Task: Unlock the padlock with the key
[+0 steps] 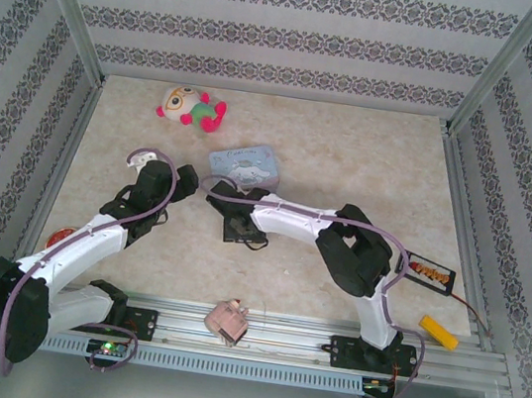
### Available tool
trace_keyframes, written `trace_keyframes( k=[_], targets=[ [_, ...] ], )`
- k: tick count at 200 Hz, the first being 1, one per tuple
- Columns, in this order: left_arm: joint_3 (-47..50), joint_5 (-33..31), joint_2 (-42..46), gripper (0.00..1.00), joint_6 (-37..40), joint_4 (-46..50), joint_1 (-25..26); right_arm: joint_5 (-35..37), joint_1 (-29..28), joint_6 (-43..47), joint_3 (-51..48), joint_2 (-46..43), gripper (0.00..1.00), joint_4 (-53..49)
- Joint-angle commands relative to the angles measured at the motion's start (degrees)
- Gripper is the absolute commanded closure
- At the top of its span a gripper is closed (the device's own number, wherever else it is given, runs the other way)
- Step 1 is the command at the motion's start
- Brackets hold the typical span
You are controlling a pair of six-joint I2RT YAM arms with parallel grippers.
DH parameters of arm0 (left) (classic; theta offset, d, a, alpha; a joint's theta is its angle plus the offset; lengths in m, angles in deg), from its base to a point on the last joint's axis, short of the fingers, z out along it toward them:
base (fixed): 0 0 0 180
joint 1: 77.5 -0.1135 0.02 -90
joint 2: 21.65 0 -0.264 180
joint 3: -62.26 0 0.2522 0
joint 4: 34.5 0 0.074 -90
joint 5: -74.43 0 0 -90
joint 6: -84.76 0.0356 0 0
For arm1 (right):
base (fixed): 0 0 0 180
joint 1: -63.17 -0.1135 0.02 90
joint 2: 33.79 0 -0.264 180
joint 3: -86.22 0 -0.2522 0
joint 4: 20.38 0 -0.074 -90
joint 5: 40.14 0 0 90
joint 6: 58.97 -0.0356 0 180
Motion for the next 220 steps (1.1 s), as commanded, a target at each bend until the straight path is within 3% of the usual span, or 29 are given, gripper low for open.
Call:
trace_keyframes(
  k=[1,29,74,116,137,179,220],
  targets=[
    [0.6,0.78,0.81,0.01,-0.92,-0.39,-0.83,1.22,-0.5,-1.51,-4.23,-2.29,0.47,-2.75],
    [0.6,1.12,0.72,0.01,-1.22,-0.55,-0.99,1.32,0.05,-2.83,-8.5,-5.1,0.56,-2.17],
    [0.69,1.33,0.66,0.01,-1.59,-0.73,-1.19,0.2,1.56,-1.96,-13.62,-10.36,0.6,-0.36],
    [-0.01,1.86,0.67,0.01,-0.98,-0.73,-1.34,-3.86,2.35,4.64,-13.83,-15.31,0.5,2.74],
    [-0.19,2.39,0.56,0.01,-0.68,-0.98,-1.4,-6.19,4.03,6.02,-13.63,-16.49,0.49,4.24],
    [-0.45,3.7,0.02,0.01,-0.29,-1.23,-1.66,-12.6,7.61,7.53,-12.77,-14.16,0.54,9.04],
    [-0.54,4.78,-0.54,0.01,-0.28,-1.23,-1.96,-14.48,9.25,8.85,-10.41,-10.27,0.59,10.39]
  ],
)
